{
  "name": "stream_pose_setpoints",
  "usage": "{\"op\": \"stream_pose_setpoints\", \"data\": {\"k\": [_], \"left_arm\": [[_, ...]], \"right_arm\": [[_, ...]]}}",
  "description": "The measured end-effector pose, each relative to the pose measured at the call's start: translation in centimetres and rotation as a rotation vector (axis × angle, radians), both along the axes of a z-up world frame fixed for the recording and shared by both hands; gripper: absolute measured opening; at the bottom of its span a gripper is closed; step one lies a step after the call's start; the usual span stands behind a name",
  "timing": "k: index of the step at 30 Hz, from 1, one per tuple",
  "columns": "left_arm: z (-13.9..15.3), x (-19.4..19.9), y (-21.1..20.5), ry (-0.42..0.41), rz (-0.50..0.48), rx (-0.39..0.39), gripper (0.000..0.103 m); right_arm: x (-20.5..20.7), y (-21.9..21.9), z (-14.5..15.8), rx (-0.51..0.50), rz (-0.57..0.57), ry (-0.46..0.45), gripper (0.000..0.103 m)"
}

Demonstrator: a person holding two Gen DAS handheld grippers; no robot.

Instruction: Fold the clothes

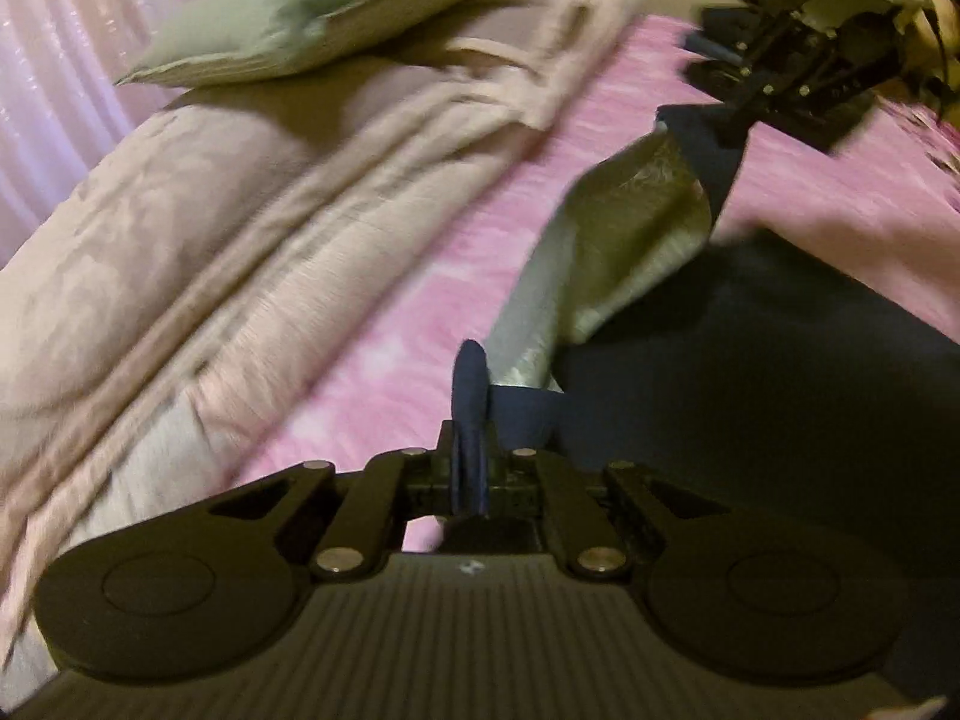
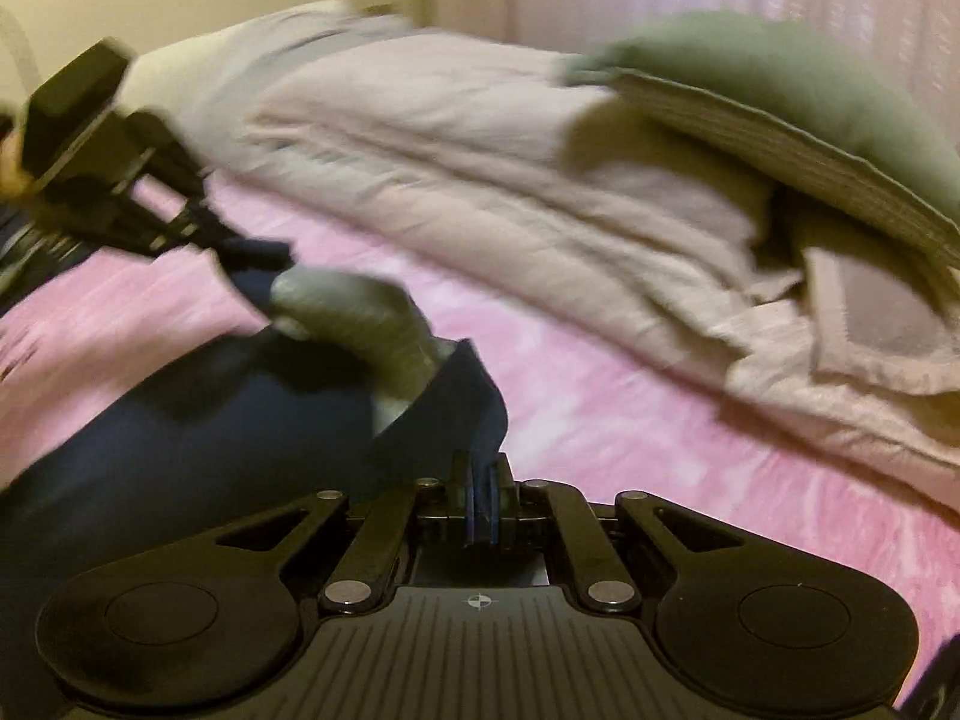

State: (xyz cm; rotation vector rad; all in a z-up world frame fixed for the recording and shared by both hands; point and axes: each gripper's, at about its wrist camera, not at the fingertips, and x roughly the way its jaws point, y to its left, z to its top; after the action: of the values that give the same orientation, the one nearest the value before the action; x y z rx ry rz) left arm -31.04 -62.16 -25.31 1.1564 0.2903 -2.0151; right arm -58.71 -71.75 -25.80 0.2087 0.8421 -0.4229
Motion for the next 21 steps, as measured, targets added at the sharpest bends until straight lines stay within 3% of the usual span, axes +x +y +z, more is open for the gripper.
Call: {"op": "stream_pose_setpoints", "data": {"k": [4,9,13,21], "left_arm": [[0.7,-2.0,7.7,-0.035,-0.046,0.051,0.0],[-0.5,-4.7,16.6,-0.1,-0.104,0.087,0.0],[-1.7,-6.4,21.7,-0.121,-0.13,0.084,0.0],[-1.8,-7.2,29.2,-0.075,-0.145,0.062,0.0]], "right_arm": [[-1.2,7.9,0.6,-0.002,0.12,0.05,0.003],[-3.4,14.4,-0.8,0.078,0.132,0.086,0.003],[-4.7,18.5,-1.1,0.094,0.118,0.115,0.002],[-5.7,25.5,-0.9,0.059,0.077,0.172,0.002]]}}
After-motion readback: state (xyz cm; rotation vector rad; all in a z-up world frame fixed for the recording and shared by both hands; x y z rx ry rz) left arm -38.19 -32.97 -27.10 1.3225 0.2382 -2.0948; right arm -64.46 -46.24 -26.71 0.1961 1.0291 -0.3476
